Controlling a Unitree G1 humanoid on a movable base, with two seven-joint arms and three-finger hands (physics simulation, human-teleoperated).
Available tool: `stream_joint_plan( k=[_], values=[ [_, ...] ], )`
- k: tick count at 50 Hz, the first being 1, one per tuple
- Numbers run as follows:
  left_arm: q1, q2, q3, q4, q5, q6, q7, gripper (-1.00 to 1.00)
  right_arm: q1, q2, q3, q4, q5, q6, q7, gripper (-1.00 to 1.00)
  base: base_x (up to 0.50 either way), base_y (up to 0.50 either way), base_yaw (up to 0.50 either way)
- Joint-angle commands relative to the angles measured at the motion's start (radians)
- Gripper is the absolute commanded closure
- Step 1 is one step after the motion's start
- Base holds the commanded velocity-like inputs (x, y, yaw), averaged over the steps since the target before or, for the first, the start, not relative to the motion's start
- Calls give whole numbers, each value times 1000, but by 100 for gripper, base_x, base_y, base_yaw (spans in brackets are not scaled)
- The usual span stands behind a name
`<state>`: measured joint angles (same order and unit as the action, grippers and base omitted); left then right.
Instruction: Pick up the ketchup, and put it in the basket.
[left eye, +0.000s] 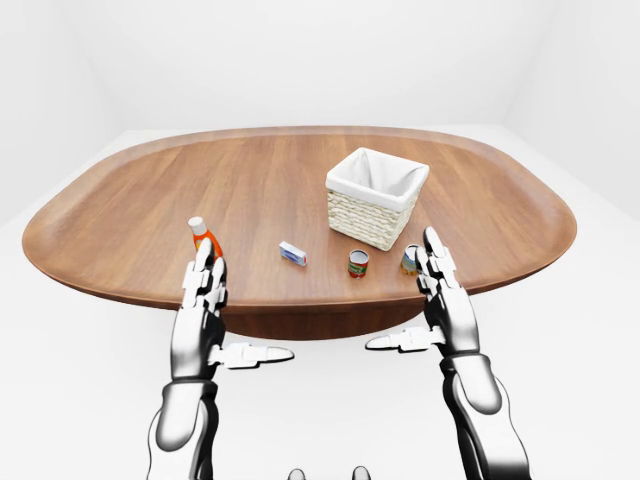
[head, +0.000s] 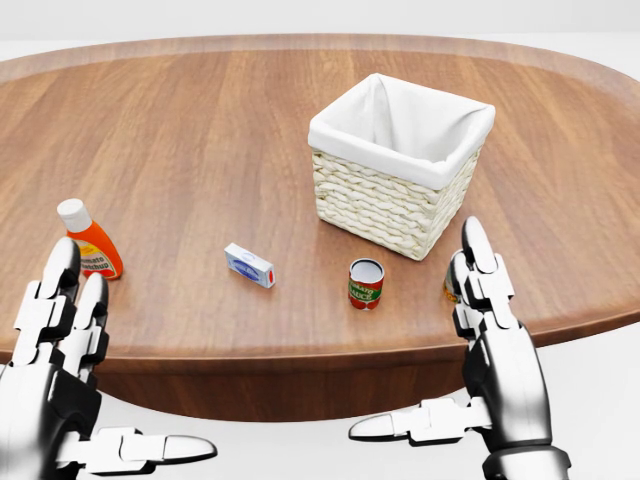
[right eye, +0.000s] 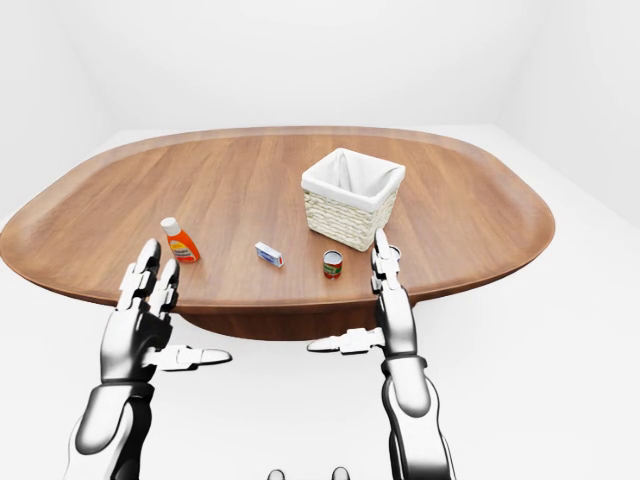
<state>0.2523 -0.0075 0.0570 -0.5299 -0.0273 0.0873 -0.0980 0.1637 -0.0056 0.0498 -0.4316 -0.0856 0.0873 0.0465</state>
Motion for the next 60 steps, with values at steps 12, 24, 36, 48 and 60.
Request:
stream_joint_plan(
  k=[12,24,36,48,60],
  values=[
    [9,-10,32,-36,-71,0,-19,-100,8,-4,-1,1,4,0,10,-100,9,1,0],
    [35,-13,33,-71,-77,0,-24,-100,38,-3,12,-39,-11,0,9,-100,50,10,0],
    [23,-12,23,-49,-55,0,-19,-100,17,0,4,-11,-16,0,-6,-100,46,9,0],
    [29,-11,28,-62,-57,0,-22,-100,15,2,2,-26,-16,0,-22,-100,0,0,0],
    [47,-17,40,-91,-77,0,-37,-100,50,-3,7,-78,-12,0,-10,-100,12,2,0]
  ],
)
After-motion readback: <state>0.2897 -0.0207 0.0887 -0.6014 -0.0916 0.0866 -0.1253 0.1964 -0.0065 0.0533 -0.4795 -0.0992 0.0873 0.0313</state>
